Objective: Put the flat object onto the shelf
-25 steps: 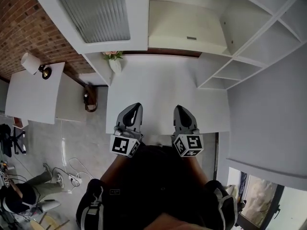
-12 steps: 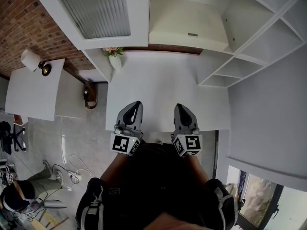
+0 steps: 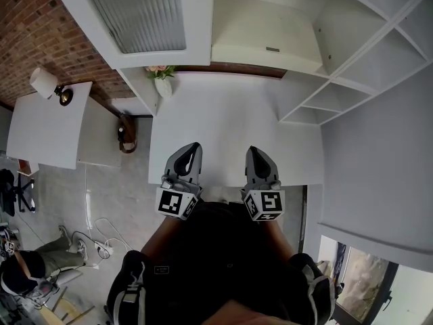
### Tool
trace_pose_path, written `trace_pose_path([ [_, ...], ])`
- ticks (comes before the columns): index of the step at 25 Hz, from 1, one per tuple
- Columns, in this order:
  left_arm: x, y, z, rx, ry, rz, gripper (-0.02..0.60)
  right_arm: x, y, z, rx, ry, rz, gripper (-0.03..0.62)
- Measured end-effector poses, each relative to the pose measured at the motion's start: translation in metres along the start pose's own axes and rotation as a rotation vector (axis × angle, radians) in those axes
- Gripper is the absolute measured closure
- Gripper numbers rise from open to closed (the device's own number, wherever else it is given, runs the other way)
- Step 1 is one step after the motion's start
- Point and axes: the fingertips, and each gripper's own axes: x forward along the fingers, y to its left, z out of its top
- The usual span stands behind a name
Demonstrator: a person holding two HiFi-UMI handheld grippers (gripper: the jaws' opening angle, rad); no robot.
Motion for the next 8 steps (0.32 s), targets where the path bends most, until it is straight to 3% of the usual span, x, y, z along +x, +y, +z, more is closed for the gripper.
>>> trace_pose_path([
  [8, -0.0031, -0.0014, 0.0009, -0.001, -0.001, 0.002, 0.571, -0.0023, 0.0042, 0.0020, 0.009, -0.008, 0.013, 0.566],
])
